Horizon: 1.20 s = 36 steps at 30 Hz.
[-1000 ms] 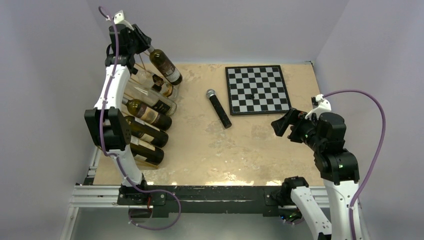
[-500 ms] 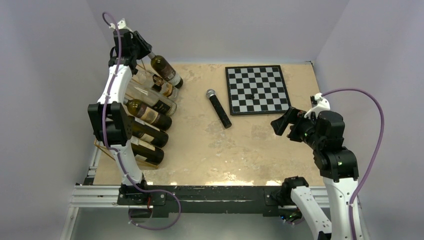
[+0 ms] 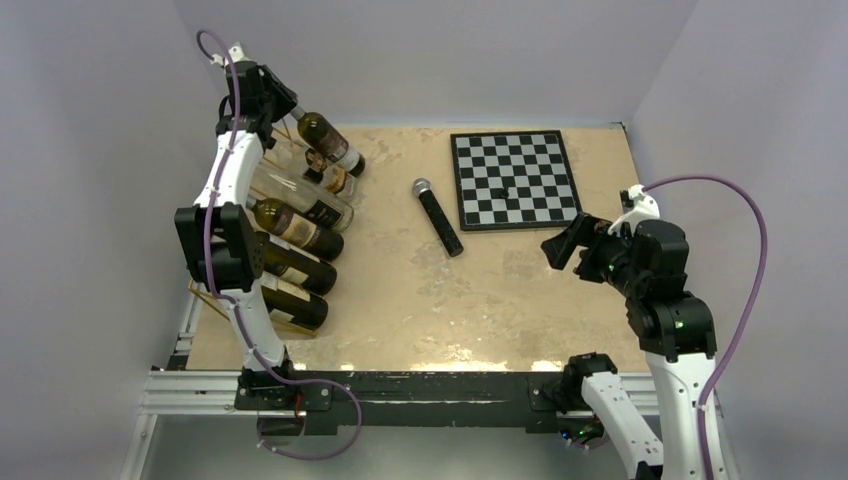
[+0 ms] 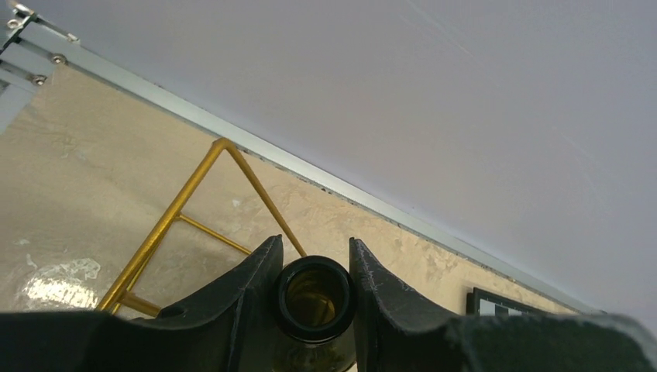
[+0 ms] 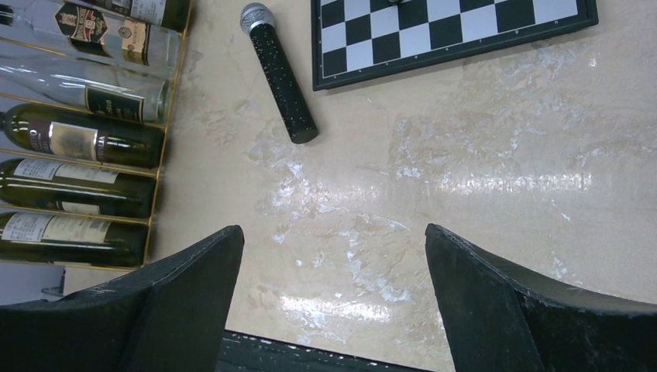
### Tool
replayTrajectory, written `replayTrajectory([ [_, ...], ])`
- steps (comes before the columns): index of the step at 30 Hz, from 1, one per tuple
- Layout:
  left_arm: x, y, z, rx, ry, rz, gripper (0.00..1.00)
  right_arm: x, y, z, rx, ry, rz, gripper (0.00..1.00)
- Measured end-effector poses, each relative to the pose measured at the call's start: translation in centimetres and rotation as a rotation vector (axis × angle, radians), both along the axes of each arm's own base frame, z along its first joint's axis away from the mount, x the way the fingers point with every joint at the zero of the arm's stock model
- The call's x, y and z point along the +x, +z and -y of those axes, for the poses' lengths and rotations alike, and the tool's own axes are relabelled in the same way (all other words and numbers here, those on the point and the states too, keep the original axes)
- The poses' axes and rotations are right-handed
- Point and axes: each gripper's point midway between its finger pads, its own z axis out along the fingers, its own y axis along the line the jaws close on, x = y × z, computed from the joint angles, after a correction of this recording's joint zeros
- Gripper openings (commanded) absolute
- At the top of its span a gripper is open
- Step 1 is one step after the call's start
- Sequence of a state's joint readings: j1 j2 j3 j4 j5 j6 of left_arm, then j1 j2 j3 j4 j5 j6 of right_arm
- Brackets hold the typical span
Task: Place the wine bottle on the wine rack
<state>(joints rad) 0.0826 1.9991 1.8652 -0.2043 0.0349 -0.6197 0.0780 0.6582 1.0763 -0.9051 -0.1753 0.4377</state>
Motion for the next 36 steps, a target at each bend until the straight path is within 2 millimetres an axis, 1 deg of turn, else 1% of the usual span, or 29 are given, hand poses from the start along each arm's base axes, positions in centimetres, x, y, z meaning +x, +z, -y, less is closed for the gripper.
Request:
replayTrajectory([
  [4, 0.0, -0.5, -0.9, -0.029, 0.06, -0.012, 0.42, 0.2, -0.2, 0.0, 0.0, 0.0, -0.009, 0.91],
  [7, -0.1, -0.7, -1.3, -0.045, 0.092, -0.02, 0.44, 0.2, -0.2, 0.0, 0.0, 0.0, -0.009, 0.91],
  [10, -0.3, -1.1, -1.4, -0.052, 0.104, -0.036, 0.54, 0.2, -0.1, 0.0, 0.005, -0.002, -0.009, 0.91],
  [13, -0.7, -1.7, -1.5, -0.066, 0.118, -0.064, 0.59, 0.2, -0.1, -0.1, 0.007, -0.003, -0.01, 0.91],
  [15, -0.9, -2.1, -1.5, -0.073, 0.128, -0.084, 0.62, 0.2, -0.1, -0.1, 0.007, -0.002, -0.009, 0.91],
  [19, -1.3, -2.7, -1.6, -0.083, 0.143, -0.11, 0.63, 0.2, -0.1, -0.1, 0.009, -0.001, -0.009, 0.91],
  [22, -1.3, -2.7, -1.7, -0.085, 0.15, -0.116, 0.66, 0.2, -0.1, -0.1, 0.011, -0.002, -0.007, 0.91],
  [24, -1.4, -2.7, -1.6, -0.089, 0.153, -0.12, 0.7, 0.2, 0.0, -0.1, 0.013, -0.004, -0.005, 0.91],
  [29, -1.4, -2.4, -1.6, -0.086, 0.161, -0.123, 0.84, 0.2, 0.0, -0.1, 0.016, -0.005, -0.004, 0.92],
  [36, -1.8, -2.4, -1.0, -0.092, 0.158, -0.13, 0.87, 0.3, 0.2, -0.2, 0.028, -0.01, -0.003, 0.92],
])
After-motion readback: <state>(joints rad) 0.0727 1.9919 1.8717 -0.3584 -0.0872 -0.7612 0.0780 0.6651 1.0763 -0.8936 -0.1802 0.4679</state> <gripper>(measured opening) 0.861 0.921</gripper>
